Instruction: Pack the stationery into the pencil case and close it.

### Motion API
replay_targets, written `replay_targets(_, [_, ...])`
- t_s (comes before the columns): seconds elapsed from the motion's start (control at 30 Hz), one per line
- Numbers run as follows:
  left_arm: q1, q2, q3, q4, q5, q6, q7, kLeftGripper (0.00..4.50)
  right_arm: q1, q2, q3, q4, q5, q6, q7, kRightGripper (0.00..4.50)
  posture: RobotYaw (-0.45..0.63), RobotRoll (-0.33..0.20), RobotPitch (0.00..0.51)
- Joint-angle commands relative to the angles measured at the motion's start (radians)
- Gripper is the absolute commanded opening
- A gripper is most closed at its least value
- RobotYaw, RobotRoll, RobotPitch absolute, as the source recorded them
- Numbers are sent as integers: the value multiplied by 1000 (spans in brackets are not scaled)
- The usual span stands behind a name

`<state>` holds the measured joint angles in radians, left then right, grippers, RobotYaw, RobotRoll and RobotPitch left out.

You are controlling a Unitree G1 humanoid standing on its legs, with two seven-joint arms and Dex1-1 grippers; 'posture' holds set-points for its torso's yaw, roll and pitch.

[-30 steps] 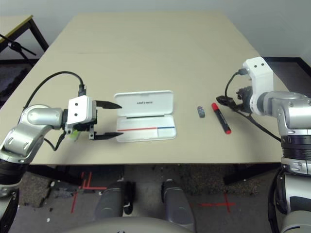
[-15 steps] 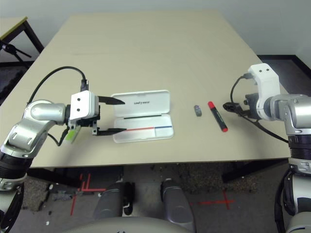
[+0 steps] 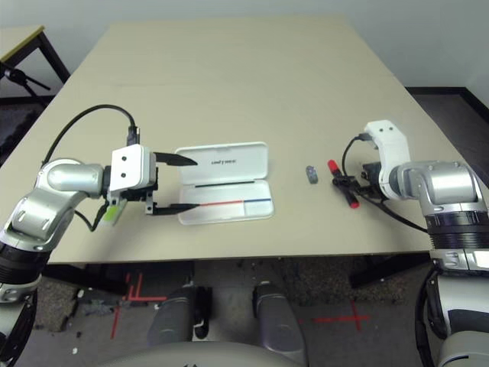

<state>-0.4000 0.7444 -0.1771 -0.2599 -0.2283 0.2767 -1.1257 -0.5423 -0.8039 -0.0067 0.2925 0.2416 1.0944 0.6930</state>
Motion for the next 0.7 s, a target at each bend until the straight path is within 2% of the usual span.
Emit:
replay_targets(0.03, [15, 10, 2, -7, 11, -8, 8, 4480, -7, 16, 24, 45, -20, -16, -11, 4500, -11, 0, 78])
replay_targets(0.07, [16, 11, 1, -9, 11, -8, 9, 4480, -10, 19, 24, 54, -24, -21, -14, 4500, -9, 0, 79])
replay_targets(0.17, [19, 12, 0, -12, 12, -7, 12, 4500, -17, 27, 25, 80, -36, -39, -19, 3866, -9, 0, 78])
replay_targets(0.3, [20, 12, -2, -17, 12, -4, 14, 4500, -20, 25, 19, 99, -48, -61, -23, 2424, -9, 0, 78])
replay_targets(0.47, [18, 15, -5, -21, 11, -2, 14, 4500, -39, -25, 18, 115, -59, -90, 7, 558, -16, 0, 75])
replay_targets(0.7, [9, 20, -8, -13, 13, -3, 8, 4500, -49, -132, 44, 75, -75, -302, 164, 475, -22, 0, 73])
